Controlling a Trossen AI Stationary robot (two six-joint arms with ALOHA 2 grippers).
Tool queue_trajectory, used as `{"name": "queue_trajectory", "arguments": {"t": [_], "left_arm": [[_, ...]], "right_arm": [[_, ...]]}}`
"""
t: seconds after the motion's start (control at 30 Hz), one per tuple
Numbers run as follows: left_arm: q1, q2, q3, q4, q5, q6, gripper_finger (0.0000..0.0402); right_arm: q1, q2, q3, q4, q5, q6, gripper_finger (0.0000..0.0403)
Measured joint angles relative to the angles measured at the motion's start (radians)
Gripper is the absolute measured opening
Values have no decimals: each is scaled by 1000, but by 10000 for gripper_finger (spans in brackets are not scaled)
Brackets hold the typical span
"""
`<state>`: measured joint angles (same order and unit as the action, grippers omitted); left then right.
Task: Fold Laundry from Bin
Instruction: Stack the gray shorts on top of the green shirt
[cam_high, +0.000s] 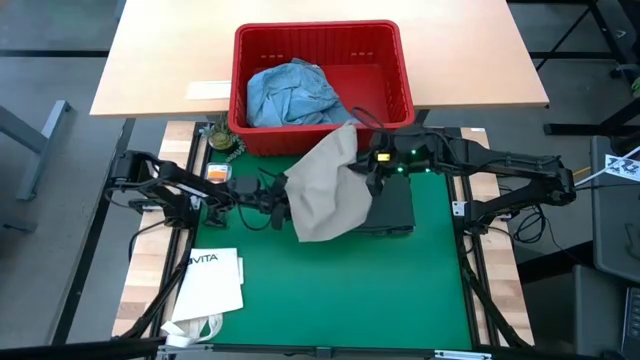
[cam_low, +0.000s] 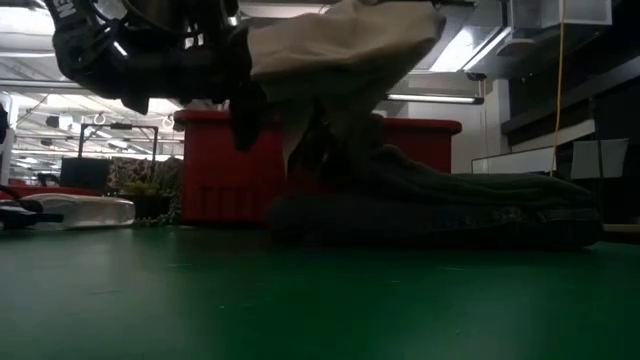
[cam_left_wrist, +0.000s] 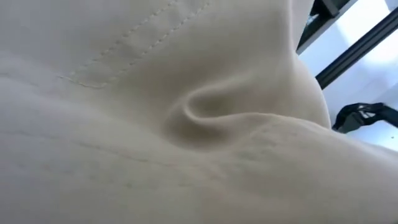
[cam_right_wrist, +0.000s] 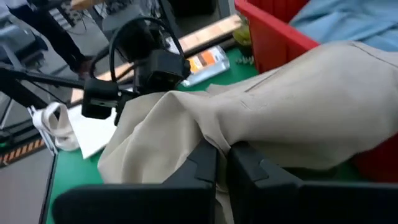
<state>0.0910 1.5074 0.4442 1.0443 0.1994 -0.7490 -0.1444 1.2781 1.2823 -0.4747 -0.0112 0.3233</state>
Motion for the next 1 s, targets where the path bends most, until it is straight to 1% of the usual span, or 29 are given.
{"name": "queue_trajectory", "arguments": {"t": [0.07,0.2,0.33,0.6,0.77,0.87,1.0], "left_arm": [[17,-16,0,-3,18,-1,139],[44,-66,0,-3,84,-5,122],[65,-129,0,-18,132,-8,104],[90,-217,0,-42,204,-8,84],[107,-246,0,-45,205,-4,79],[107,-246,0,-69,198,-1,78],[107,-245,0,-122,164,23,78]], "right_arm": [[0,0,0,22,-1,0,15],[0,0,0,82,-9,0,15],[0,8,0,136,-35,0,15],[0,20,0,170,-54,-18,15],[0,20,0,224,-66,-19,15],[0,20,0,203,-70,-48,15],[0,20,0,178,-70,-62,15]]}}
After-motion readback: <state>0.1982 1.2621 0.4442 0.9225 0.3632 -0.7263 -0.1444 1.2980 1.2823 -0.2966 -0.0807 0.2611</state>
